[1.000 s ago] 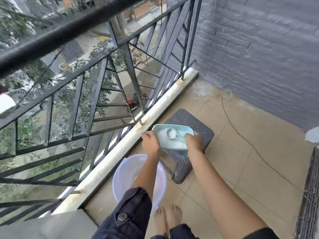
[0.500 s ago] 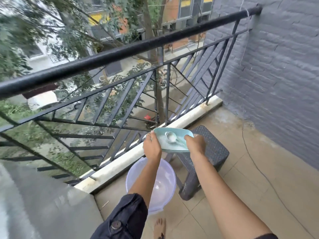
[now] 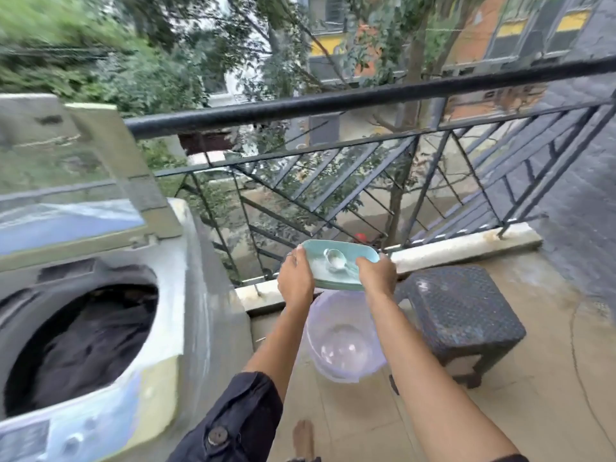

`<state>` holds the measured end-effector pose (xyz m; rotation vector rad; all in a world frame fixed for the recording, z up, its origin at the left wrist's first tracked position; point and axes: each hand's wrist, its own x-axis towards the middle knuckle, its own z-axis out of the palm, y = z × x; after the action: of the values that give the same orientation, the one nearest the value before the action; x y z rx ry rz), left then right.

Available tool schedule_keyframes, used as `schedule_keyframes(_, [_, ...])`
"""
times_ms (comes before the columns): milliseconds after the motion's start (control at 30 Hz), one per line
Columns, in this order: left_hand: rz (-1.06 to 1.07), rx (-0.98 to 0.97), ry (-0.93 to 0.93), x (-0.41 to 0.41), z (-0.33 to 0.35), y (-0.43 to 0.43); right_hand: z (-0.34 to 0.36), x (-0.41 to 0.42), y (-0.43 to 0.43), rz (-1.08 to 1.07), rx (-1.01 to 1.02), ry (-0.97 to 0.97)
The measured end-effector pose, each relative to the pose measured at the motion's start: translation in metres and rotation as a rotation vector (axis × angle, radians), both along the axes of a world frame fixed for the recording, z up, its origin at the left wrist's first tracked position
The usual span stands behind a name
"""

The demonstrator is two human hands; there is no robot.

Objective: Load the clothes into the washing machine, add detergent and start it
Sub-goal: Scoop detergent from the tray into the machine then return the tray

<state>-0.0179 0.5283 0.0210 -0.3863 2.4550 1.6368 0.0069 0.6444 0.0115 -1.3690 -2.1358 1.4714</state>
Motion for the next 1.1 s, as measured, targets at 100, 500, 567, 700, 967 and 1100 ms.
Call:
schedule_keyframes(100, [0.074,0.004,-0.013,0.002,0.007,-0.033,0.007,-0.006,-0.032,0.066,0.004,0.007])
schedule_keyframes(500, [0.219,0.019,0.02,-0.018,0.027,-0.177,0.035,-0.042,-0.158,0.335,0.12,0.127])
schedule_keyframes(567, [0.246,0.013,0.025,-0.022,0.028,-0.207,0.039,-0.049,-0.185,0.375,0.095,0.118])
schedule_keyframes(700, [0.303,0.053,0.017,-0.031,0.03,-0.274,0.042,-0.063,-0.251,0.416,0.124,0.131])
schedule_keyframes(967, [0.328,0.115,0.015,-0.045,0.022,-0.4,0.029,-0.084,-0.373,0.473,0.083,0.109])
schedule_keyframes(1100, [0.338,0.127,-0.001,-0.05,0.017,-0.438,0.029,-0.087,-0.413,0.48,0.092,0.078])
